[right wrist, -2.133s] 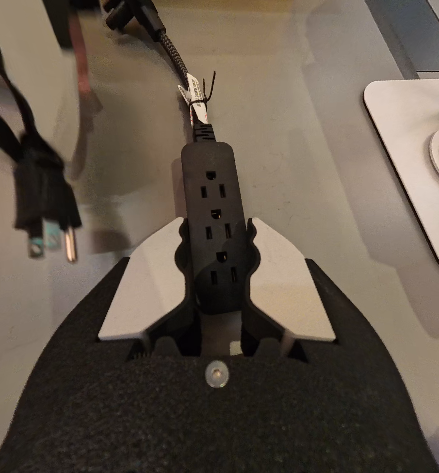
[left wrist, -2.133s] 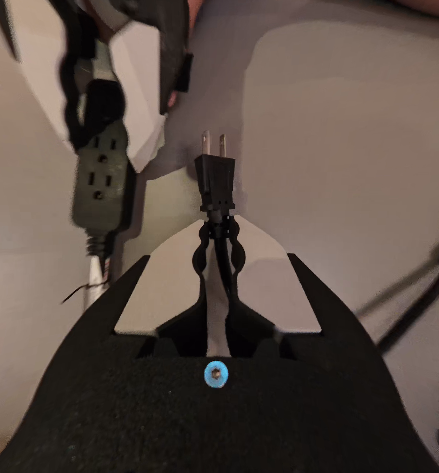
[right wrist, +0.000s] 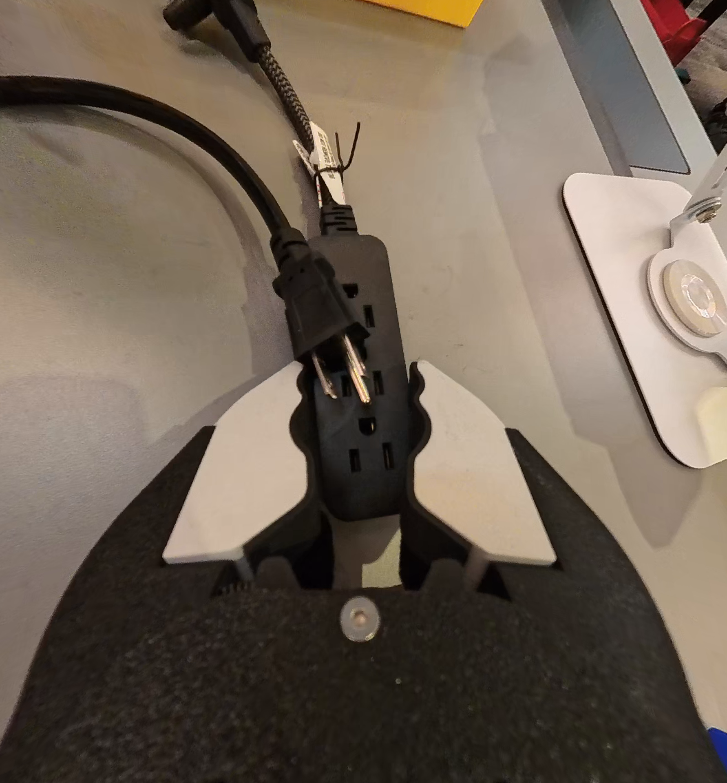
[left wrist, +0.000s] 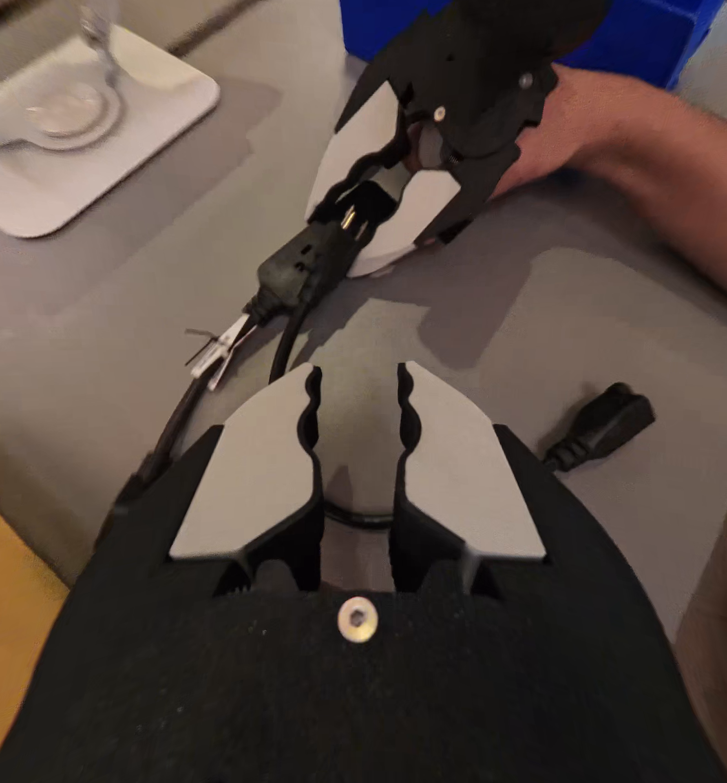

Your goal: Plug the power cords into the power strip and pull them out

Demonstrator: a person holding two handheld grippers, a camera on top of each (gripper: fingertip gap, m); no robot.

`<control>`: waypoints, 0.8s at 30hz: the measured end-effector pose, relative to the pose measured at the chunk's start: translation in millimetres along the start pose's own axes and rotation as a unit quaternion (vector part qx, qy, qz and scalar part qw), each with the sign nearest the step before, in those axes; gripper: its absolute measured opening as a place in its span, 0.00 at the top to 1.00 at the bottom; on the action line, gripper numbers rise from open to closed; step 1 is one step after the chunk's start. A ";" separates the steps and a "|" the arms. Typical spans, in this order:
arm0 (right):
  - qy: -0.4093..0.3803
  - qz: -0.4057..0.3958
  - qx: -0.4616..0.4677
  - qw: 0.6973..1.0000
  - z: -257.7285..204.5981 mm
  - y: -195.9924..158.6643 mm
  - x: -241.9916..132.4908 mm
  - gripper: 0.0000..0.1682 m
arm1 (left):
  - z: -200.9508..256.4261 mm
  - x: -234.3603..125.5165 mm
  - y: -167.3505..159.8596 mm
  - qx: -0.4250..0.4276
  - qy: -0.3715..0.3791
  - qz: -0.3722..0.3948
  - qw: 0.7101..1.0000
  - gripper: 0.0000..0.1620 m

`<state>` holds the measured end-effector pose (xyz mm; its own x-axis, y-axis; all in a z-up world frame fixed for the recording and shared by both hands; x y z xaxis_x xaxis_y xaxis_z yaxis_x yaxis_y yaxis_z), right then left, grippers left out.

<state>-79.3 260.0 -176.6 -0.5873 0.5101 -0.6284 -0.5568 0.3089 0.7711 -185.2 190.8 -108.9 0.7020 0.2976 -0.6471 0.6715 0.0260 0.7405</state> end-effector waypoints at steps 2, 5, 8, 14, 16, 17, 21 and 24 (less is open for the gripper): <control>0.001 0.000 0.001 1.000 0.0 0.0 0.1 0.74 | 4.3 -7.0 -19.0 -0.002 0.053 0.044 0.998 0.79; 0.001 0.000 0.001 1.000 0.0 -0.1 0.1 0.74 | 2.6 -0.4 -32.3 0.015 0.067 0.062 0.996 0.80; 0.002 0.000 0.002 1.000 0.0 -0.1 0.1 0.74 | -22.3 17.4 -35.1 0.029 0.074 0.032 0.996 0.78; 0.004 -0.001 0.004 1.000 0.0 -0.3 0.3 0.74 | -29.1 65.5 -15.2 0.122 0.012 -0.001 0.993 0.78; 0.004 -0.001 0.004 1.000 0.2 -0.3 0.4 0.74 | -29.9 82.4 -20.3 0.157 0.010 -0.035 0.987 0.82; 0.004 -0.001 0.005 1.000 0.1 -0.4 0.4 0.74 | -29.5 88.6 -24.7 0.166 0.002 -0.053 0.985 0.82; 0.005 -0.001 0.005 1.000 0.1 -0.4 0.5 0.74 | -34.1 93.6 -30.3 0.170 0.004 -0.054 0.984 0.89; 0.008 -0.002 0.007 1.000 -0.3 -0.5 0.7 0.74 | -36.1 90.9 -30.7 0.162 0.006 -0.032 0.986 0.94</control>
<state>-79.6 260.0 -177.5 -0.5941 0.4957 -0.6335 -0.5518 0.3220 0.7693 -150.5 251.5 -183.9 0.6536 0.3165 -0.6874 0.7567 -0.2604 0.5996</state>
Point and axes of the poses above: each gripper's, where its closed fingertips meet, x out along the fingers, y out of its top, z = x × y across the jaws, the point moved 1 cm from there along -x, back along the fingers, and after that the axes turned 15 degrees about x, right-handed, at the moved point
